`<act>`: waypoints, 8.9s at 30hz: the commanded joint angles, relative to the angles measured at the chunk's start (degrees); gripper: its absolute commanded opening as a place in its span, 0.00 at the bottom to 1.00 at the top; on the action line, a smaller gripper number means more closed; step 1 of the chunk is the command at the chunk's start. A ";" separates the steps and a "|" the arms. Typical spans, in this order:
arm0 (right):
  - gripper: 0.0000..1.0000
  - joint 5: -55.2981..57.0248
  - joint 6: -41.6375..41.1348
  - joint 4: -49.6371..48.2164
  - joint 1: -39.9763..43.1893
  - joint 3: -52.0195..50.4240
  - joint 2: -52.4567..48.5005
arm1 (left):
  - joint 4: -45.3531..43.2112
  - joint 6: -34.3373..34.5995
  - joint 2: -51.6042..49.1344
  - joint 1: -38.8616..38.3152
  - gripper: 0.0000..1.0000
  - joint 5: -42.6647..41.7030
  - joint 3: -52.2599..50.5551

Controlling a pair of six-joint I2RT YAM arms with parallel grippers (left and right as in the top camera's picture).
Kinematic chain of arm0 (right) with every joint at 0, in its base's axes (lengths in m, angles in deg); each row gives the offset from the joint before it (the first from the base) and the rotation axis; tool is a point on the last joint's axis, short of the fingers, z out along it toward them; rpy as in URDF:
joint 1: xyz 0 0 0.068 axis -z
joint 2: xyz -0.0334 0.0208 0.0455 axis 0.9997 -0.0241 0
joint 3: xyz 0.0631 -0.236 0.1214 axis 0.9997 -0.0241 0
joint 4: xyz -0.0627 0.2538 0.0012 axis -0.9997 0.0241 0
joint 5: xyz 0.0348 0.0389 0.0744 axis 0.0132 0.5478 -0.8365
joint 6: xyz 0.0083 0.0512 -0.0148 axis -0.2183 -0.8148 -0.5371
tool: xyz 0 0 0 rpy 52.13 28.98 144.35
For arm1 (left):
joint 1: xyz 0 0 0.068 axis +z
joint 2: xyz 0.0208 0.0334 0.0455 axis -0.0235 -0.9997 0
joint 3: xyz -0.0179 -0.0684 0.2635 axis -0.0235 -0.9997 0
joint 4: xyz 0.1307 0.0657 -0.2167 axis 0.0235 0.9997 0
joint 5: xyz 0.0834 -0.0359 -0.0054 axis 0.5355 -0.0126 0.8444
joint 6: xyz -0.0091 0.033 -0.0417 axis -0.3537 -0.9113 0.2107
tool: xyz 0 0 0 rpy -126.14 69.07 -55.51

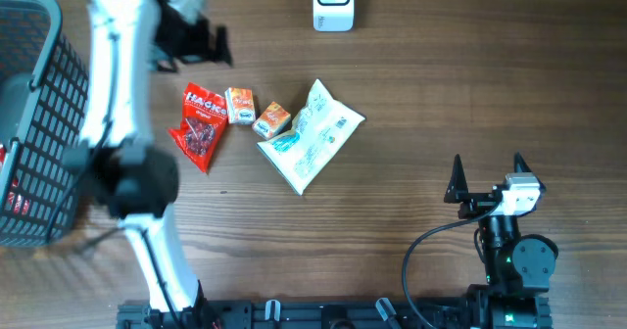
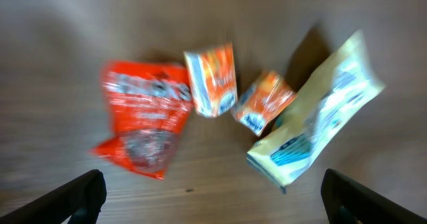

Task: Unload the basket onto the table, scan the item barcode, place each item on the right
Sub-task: 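Lift the orange box out and set it beside the red bag, then lower the left gripper into the basket and grasp the red Nescafe stick, then carry the red Nescafe stick out and drop it near the orange boxes, then reach the left gripper into the basket and grasp the green Kleenex pack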

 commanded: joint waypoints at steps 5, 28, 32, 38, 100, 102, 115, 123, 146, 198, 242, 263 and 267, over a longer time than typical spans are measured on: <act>1.00 0.98 0.24 -0.09 0.28 -0.09 0.46 | -5.40 1.11 20.41 11.76 1.00 6.73 2.93; 1.00 0.98 0.22 -0.09 0.28 -0.09 0.46 | -3.96 8.41 4.66 43.01 1.00 15.87 2.80; 1.00 0.98 0.22 -0.09 0.28 -0.09 0.46 | -2.95 8.83 0.70 43.82 1.00 16.81 2.80; 1.00 0.98 0.20 -0.09 0.28 -0.09 0.46 | -1.66 10.36 -4.15 43.93 1.00 22.53 2.78; 1.00 0.98 0.22 -0.09 0.28 -0.09 0.46 | -26.32 3.39 -7.06 48.92 1.00 23.56 -33.81; 1.00 0.98 0.22 -0.09 0.28 -0.09 0.46 | -27.47 3.41 -7.06 48.96 1.00 23.54 -34.49; 1.00 0.98 0.22 -0.09 0.28 -0.09 0.46 | -31.54 2.91 -7.06 48.98 0.37 22.91 -34.51; 1.00 0.98 0.22 -0.09 0.28 -0.09 0.46 | -31.28 2.08 -7.06 50.27 0.61 22.88 -35.71; 1.00 0.98 0.22 -0.09 0.28 -0.09 0.42 | -33.20 -4.13 -7.04 54.55 0.04 12.68 -39.17; 1.00 0.98 0.22 -0.09 0.28 -0.09 0.39 | -17.22 -2.36 30.29 7.43 0.04 -18.32 -31.12; 1.00 0.98 0.20 -0.09 0.28 -0.09 0.39 | -10.34 6.95 19.43 -3.26 1.00 -11.30 -19.91; 1.00 0.98 0.22 -0.09 0.28 -0.09 0.39 | -14.01 26.62 20.83 27.52 1.00 38.86 -5.62; 1.00 0.98 0.22 -0.09 0.28 -0.09 0.39 | -13.51 26.62 17.07 33.42 1.00 38.86 -7.74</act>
